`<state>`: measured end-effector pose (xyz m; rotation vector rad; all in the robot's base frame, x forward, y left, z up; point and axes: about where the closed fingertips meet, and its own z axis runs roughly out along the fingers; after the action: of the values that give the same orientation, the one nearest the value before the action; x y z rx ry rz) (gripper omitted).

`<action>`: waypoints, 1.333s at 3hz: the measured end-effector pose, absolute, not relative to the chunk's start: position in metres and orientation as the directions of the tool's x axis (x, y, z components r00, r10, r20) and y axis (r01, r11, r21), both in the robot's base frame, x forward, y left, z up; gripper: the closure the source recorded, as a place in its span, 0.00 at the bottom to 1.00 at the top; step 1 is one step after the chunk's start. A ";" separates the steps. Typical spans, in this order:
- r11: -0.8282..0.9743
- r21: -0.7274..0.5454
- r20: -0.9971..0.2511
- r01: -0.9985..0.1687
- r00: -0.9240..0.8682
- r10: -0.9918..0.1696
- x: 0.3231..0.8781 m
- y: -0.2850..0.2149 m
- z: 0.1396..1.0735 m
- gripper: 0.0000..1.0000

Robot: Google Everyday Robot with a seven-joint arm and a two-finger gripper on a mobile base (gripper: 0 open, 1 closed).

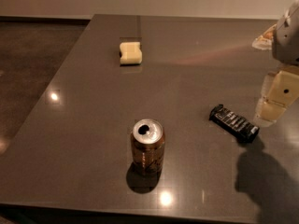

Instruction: Move orange can near sponge

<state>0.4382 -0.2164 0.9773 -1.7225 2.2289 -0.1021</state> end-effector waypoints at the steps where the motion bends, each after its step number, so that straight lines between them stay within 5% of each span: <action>1: 0.270 -0.250 -0.208 -0.930 -0.221 -0.953 0.438 -0.216 0.977 0.00; 4: 0.209 -0.185 -0.302 -0.960 -0.146 -0.942 0.392 -0.151 0.954 0.00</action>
Offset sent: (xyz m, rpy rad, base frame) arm -0.0163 0.0220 -0.0091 -0.0148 0.0411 0.0449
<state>0.3916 -0.1515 0.9544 -1.7779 2.1402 0.0727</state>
